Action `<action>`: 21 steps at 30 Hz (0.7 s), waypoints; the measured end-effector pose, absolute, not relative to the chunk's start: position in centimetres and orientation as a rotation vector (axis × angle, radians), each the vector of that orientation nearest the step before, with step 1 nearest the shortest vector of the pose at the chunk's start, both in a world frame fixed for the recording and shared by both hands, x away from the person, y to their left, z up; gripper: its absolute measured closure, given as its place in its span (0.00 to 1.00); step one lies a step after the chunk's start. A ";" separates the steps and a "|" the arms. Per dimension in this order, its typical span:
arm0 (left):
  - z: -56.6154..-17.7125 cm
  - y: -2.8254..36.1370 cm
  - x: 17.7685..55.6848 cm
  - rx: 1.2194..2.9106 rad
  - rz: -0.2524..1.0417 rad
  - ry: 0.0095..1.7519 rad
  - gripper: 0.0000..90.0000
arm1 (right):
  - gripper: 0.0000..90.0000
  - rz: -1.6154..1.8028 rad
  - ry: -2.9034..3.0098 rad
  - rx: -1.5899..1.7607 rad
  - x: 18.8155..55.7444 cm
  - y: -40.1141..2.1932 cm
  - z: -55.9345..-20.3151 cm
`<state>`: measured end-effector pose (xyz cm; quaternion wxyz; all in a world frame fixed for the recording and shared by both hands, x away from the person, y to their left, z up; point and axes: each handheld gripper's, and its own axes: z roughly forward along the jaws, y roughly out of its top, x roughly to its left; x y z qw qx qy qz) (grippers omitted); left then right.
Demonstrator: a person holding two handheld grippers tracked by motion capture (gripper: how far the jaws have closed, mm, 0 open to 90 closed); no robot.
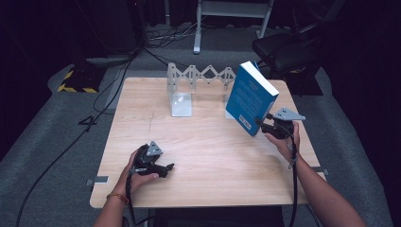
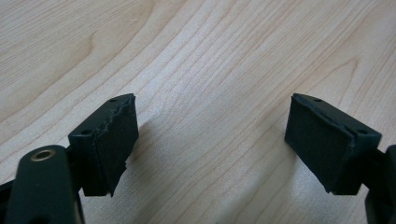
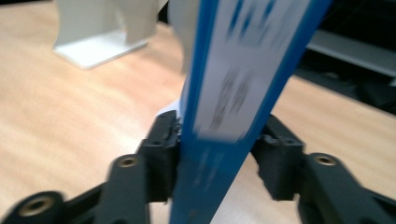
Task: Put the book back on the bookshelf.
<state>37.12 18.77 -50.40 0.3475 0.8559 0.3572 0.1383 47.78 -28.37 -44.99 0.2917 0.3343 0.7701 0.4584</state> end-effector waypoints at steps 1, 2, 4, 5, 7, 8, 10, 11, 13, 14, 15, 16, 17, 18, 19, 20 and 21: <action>-50.4 18.8 37.1 2.218 0.361 0.927 0.20 | 0.64 1.220 2.056 0.889 47.8 -28.4 -45.4; -50.4 18.7 37.1 2.218 0.360 0.924 0.20 | 0.65 1.231 2.052 0.899 47.8 -28.4 -45.5; -50.4 18.7 37.1 2.217 0.355 0.927 0.20 | 0.66 1.241 2.051 0.908 47.9 -28.4 -45.5; -50.4 18.7 37.1 2.216 0.354 0.929 0.20 | 0.67 1.256 2.045 0.920 48.0 -28.4 -45.6; -50.4 18.7 37.2 2.221 0.353 0.924 0.20 | 0.67 1.273 2.032 0.941 48.2 -28.3 -45.5; -50.4 18.7 37.2 2.222 0.355 0.923 0.20 | 0.68 1.276 2.027 0.949 48.3 -28.2 -45.4; -50.4 18.6 37.2 2.218 0.354 0.927 0.20 | 0.68 1.275 2.020 0.961 48.5 -27.8 -45.4; -50.4 18.6 37.2 2.218 0.354 0.926 0.20 | 0.68 1.281 2.006 0.977 48.6 -27.6 -45.5; -50.4 18.6 37.2 2.219 0.354 0.926 0.20 | 0.68 1.287 1.986 1.003 48.8 -27.2 -45.6; -50.4 18.6 37.2 2.218 0.351 0.928 0.20 | 0.68 1.285 1.981 1.013 48.9 -27.0 -45.6; -50.4 18.6 37.2 2.218 0.352 0.926 0.20 | 0.68 1.274 1.974 1.016 49.0 -26.7 -45.5; -50.4 18.6 37.2 2.218 0.351 0.926 0.20 | 0.68 1.273 1.964 1.023 49.0 -26.5 -45.6; -50.4 18.6 37.2 2.218 0.350 0.927 0.20 | 0.68 1.272 1.946 1.041 49.0 -26.3 -45.7; -50.4 18.6 37.2 2.218 0.349 0.927 0.20 | 0.68 1.271 1.931 1.056 49.1 -26.1 -45.7; -50.4 18.6 37.2 2.219 0.351 0.927 0.20 | 0.68 1.267 1.923 1.060 49.1 -25.9 -45.7; -50.4 18.6 37.2 2.221 0.351 0.923 0.20 | 0.68 1.267 1.923 1.063 49.2 -25.7 -45.7; -50.4 18.6 37.2 2.221 0.349 0.922 0.20 | 0.68 1.263 1.921 1.076 49.4 -25.5 -45.7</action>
